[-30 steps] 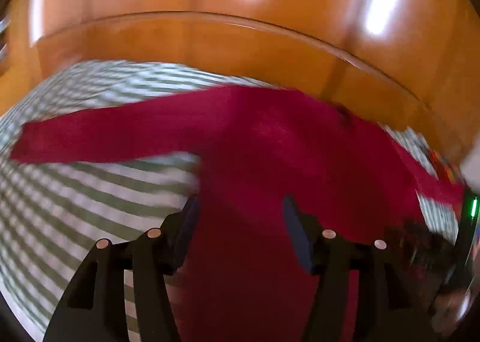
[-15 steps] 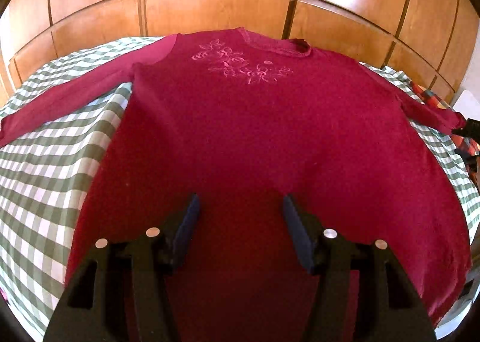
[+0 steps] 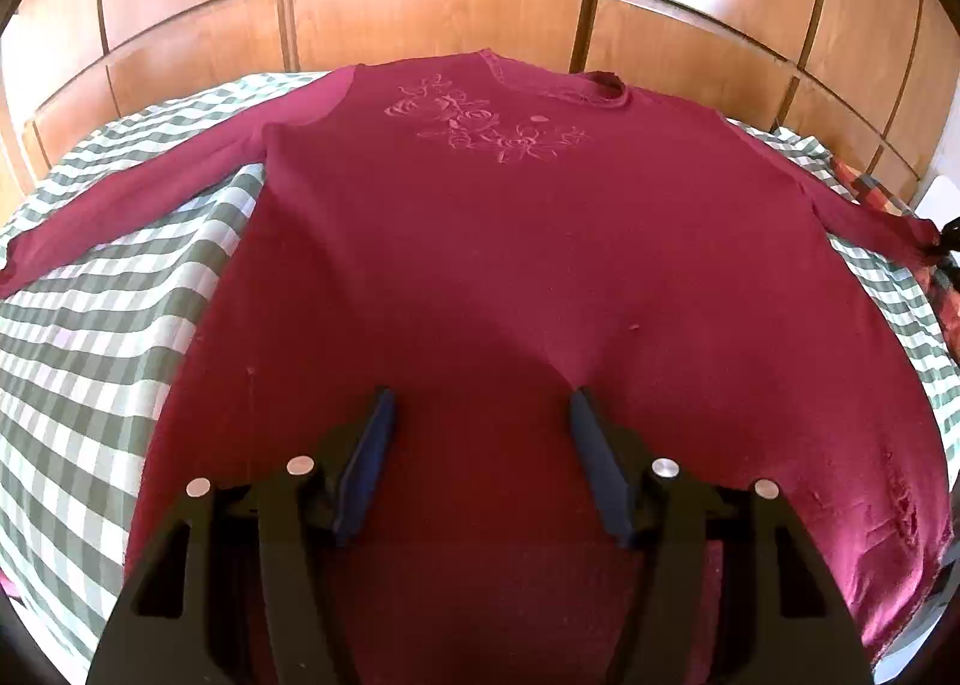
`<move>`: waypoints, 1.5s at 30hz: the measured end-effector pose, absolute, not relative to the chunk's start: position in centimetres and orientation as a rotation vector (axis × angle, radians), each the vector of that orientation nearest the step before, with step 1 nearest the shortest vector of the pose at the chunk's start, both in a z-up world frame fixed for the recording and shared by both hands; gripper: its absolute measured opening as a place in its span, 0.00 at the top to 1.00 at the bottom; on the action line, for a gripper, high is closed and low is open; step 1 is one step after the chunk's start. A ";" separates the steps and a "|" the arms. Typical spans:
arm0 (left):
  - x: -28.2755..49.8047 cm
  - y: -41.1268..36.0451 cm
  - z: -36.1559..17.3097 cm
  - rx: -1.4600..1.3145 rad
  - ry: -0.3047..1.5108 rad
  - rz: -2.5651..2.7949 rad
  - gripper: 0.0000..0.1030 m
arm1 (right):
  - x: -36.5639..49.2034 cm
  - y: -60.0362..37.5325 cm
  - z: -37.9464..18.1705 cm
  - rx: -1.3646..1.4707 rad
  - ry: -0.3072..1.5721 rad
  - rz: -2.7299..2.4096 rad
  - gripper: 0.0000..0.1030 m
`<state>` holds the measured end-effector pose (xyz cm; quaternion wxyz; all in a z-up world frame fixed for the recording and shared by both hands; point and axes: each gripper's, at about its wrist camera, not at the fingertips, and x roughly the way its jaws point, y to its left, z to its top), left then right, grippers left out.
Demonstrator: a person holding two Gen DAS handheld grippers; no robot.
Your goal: Fold small clothes
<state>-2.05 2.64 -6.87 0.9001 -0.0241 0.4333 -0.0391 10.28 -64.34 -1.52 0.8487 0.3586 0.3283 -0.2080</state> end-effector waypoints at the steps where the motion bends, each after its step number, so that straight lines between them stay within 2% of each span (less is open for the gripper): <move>1: -2.1 2.7 -6.9 -0.050 0.896 -0.081 0.41 | 9.7 -64.7 -0.4 0.744 0.659 -0.441 0.94; 9: -1.7 3.8 -6.2 -0.130 0.918 -0.113 0.40 | 9.6 -60.1 7.0 0.664 0.555 -0.239 0.94; 17: -1.9 5.4 -4.8 -0.241 0.920 -0.191 0.38 | 14.5 -43.2 11.6 0.515 0.579 0.157 0.94; 23: -1.3 6.5 -3.2 -0.297 0.886 -0.214 0.38 | 15.9 -26.6 11.8 0.340 0.667 0.441 0.95; 29: 0.9 7.5 -1.7 -0.332 0.849 -0.232 0.38 | 16.1 -16.0 7.8 0.234 0.817 0.609 0.94; 30: 1.6 7.7 -1.5 -0.337 0.847 -0.233 0.38 | 16.6 -15.2 7.1 0.230 0.834 0.627 0.91; 31: 2.1 7.8 -1.4 -0.340 0.847 -0.233 0.38 | 16.7 -14.6 6.5 0.236 0.856 0.656 0.85; 32: 2.7 8.0 -1.3 -0.345 0.849 -0.233 0.38 | 16.6 -14.5 6.2 0.248 0.861 0.667 0.67; 33: 3.2 8.1 -1.3 -0.348 0.851 -0.233 0.38 | 16.4 -15.0 5.9 0.261 0.855 0.669 0.54; 39: 6.8 8.9 -1.3 -0.389 0.860 -0.217 0.39 | 14.2 -21.6 5.5 0.366 0.812 0.606 0.51; 45: 11.6 8.5 -2.0 -0.417 0.898 -0.198 0.39 | 11.0 -32.3 1.3 0.438 0.854 0.390 0.51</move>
